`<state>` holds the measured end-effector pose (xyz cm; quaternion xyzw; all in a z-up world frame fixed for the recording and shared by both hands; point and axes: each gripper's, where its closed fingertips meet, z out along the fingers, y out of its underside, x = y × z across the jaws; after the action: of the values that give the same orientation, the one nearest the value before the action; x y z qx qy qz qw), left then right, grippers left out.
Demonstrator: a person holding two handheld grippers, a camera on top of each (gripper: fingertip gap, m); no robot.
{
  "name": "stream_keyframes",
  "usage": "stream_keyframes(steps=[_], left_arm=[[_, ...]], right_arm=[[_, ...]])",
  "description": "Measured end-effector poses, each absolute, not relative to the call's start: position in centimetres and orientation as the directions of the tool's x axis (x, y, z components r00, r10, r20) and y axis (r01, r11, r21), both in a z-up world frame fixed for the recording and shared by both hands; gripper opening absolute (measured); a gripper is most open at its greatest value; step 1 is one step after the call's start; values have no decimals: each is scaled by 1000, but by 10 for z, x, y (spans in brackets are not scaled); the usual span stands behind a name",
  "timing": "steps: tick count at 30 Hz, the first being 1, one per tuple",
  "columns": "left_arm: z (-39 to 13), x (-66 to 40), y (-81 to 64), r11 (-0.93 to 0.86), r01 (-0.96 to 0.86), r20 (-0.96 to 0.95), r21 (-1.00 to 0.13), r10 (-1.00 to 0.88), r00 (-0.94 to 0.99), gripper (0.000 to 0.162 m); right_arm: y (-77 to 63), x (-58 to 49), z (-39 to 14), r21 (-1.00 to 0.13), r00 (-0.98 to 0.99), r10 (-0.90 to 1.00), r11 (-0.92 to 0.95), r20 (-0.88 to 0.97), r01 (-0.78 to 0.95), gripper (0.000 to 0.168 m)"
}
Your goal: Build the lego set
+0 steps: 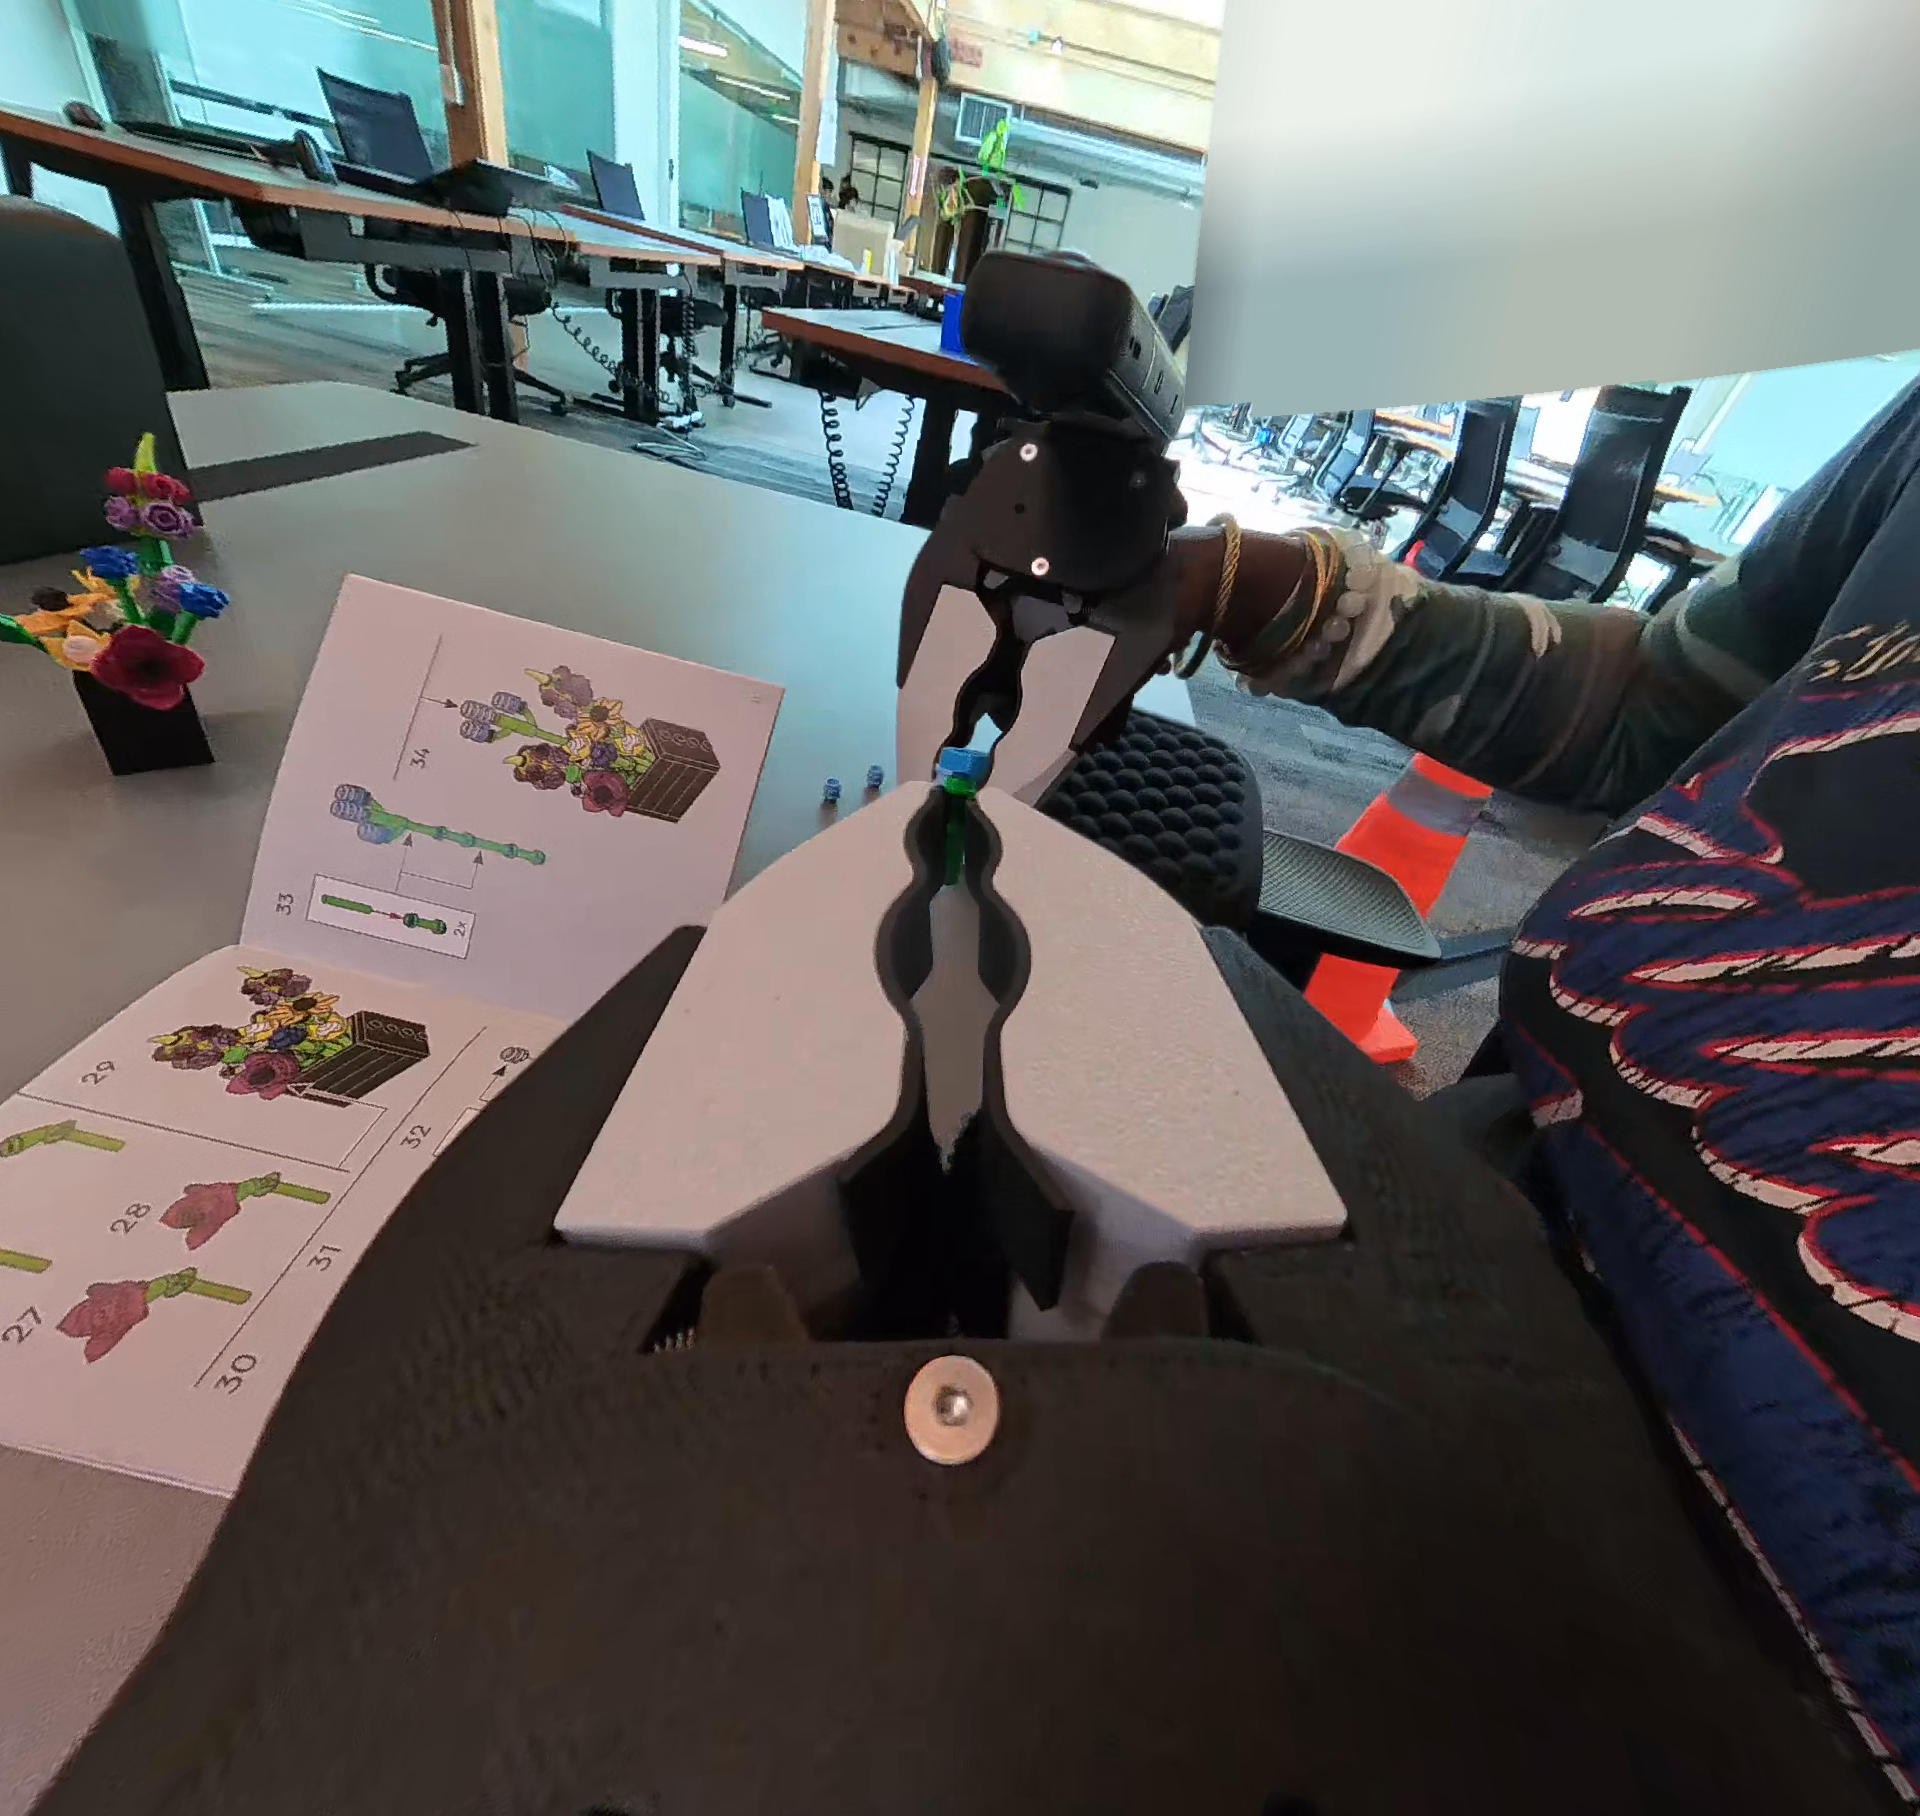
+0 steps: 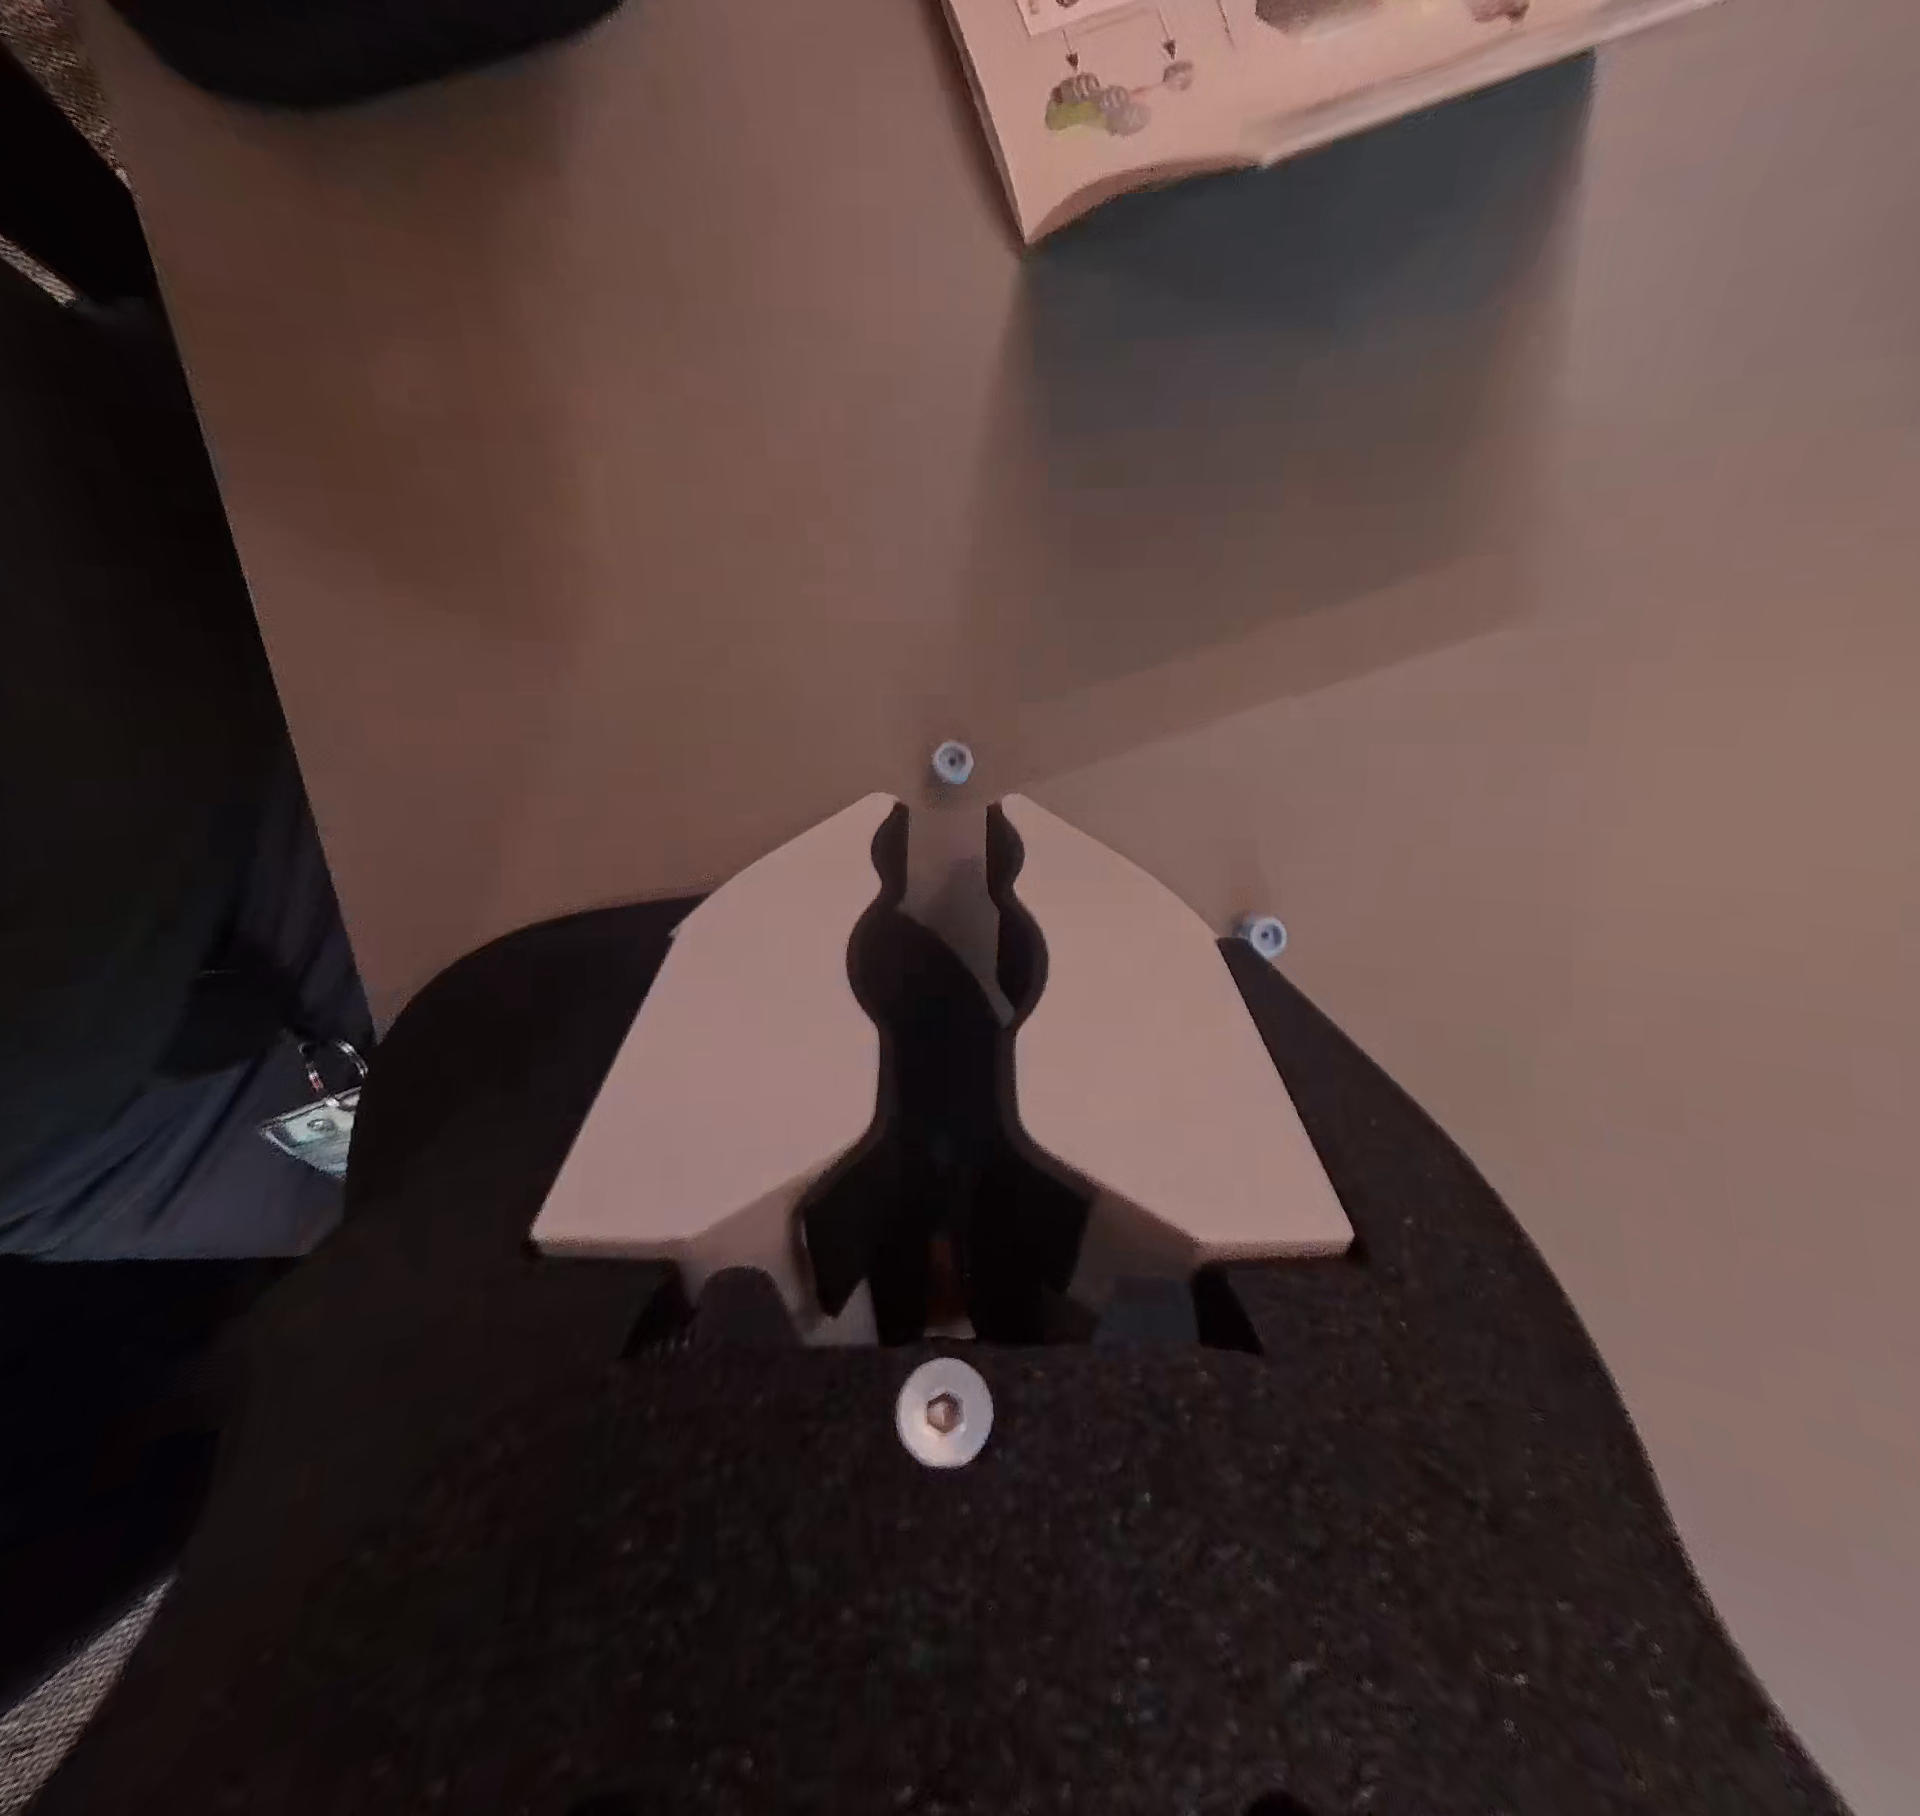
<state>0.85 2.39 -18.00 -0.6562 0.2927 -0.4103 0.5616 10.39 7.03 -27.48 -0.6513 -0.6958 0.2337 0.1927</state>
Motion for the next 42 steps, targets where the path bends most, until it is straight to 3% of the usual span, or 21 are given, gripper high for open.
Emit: stream_keyframes(steps=[15, 17, 21, 26, 31, 42], left_arm=[[-190, 15, 23, -246, 26, 230, -969, -853, 469, 3], [-189, 14, 23, -261, 40, 250, -964, -853, 458, 3], [-183, 9, 22, -286, 111, 306, -952, -857, 415, 3], [-184, 10, 22, -300, 107, 317, -948, -857, 405, 3], [-197, 21, 20, -280, -22, 242, -960, -863, 443, 4], [-204, 26, 18, -270, -90, 203, -959, -870, 449, 3]], right_arm=[[70, 90, -282, -577, -131, 991, 111, 8, 809, 8], [68, 82, -266, -666, -111, 993, 66, -25, 743, 7], [56, 56, -202, -886, -127, 977, -98, -174, 454, 7], [29, 28, -156, -953, -260, 931, -196, -255, 231, 7], [20, 13, -175, -940, -289, 932, -120, -217, 320, 7], [19, 15, -188, -928, -291, 934, -94, -208, 361, 7]])
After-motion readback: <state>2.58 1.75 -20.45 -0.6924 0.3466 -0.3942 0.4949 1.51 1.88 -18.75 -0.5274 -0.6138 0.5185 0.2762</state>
